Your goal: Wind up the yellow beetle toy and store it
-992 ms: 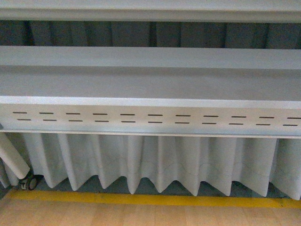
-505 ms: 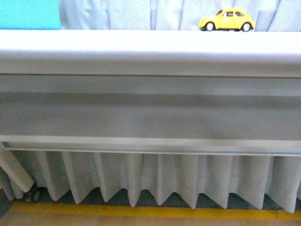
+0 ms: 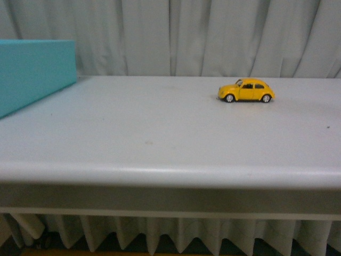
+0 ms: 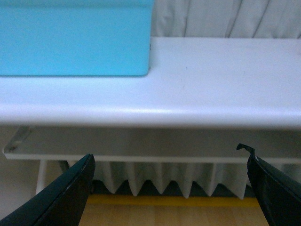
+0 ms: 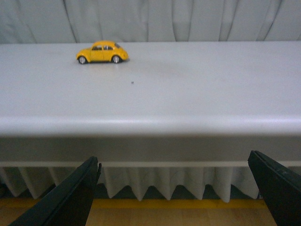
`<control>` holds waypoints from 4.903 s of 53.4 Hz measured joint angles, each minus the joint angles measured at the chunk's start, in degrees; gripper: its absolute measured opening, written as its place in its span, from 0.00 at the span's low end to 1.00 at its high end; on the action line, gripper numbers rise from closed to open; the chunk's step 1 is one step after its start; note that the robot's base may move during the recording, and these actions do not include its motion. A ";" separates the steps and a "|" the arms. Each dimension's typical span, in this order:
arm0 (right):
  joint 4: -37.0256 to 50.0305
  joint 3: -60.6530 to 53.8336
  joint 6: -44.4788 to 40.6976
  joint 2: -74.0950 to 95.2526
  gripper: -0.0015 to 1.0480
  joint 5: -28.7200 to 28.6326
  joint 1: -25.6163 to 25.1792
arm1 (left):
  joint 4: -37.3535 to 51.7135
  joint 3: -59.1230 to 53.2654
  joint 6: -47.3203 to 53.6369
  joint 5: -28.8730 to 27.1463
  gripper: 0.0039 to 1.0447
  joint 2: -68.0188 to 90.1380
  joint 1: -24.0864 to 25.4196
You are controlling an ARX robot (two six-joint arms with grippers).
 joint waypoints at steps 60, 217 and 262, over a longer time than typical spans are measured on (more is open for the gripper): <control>0.02 -0.02 0.15 0.02 0.94 0.00 0.00 | -0.04 0.00 -0.02 -0.07 0.94 0.00 0.00; 43.74 31.76 -7.37 84.48 0.94 -33.75 -15.32 | -0.02 0.00 -0.02 -0.09 0.94 0.00 0.00; -38.45 73.88 -93.64 121.87 0.94 -48.35 -4.57 | -0.02 0.00 -0.02 -0.07 0.94 0.00 0.00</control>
